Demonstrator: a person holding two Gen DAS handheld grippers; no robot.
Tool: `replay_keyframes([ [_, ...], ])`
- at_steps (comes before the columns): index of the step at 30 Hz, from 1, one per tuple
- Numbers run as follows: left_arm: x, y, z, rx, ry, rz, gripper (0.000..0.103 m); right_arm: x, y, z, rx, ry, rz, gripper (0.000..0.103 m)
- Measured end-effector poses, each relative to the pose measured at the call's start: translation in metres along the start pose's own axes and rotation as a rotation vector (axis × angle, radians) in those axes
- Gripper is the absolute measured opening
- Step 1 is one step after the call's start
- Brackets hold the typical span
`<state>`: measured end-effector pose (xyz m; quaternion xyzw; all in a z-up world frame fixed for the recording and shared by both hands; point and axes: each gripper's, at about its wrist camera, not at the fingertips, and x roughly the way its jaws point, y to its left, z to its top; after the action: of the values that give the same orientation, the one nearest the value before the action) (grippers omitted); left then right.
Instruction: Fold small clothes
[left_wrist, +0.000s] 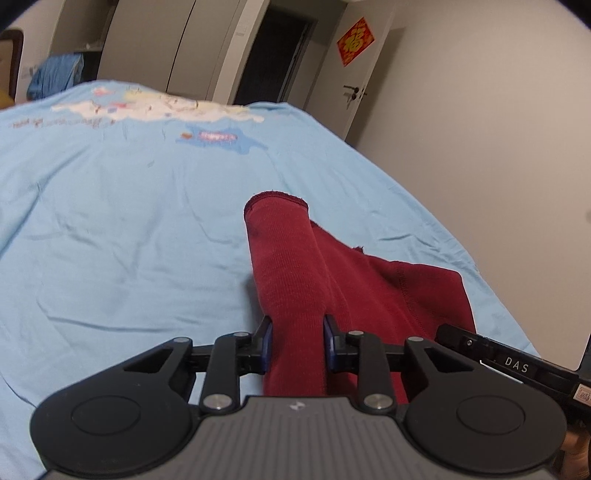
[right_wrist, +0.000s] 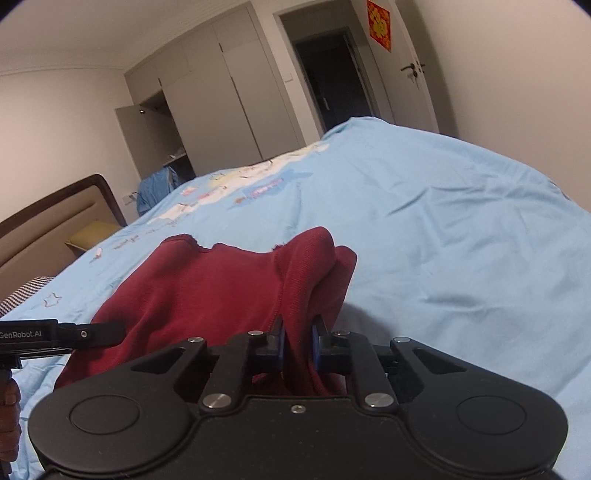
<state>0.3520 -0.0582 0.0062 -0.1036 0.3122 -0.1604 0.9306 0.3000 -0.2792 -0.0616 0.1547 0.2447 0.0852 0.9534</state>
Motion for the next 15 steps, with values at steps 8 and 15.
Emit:
replay_keyframes([
  [8,-0.036,0.019,0.019,0.044,-0.075,0.123,0.029,0.027,0.051,0.017,-0.021,-0.018,0.129,0.014],
  [15,-0.051,0.054,0.031,0.057,-0.066,0.248,0.029,0.065,0.111,0.021,-0.074,0.026,0.216,0.014],
])
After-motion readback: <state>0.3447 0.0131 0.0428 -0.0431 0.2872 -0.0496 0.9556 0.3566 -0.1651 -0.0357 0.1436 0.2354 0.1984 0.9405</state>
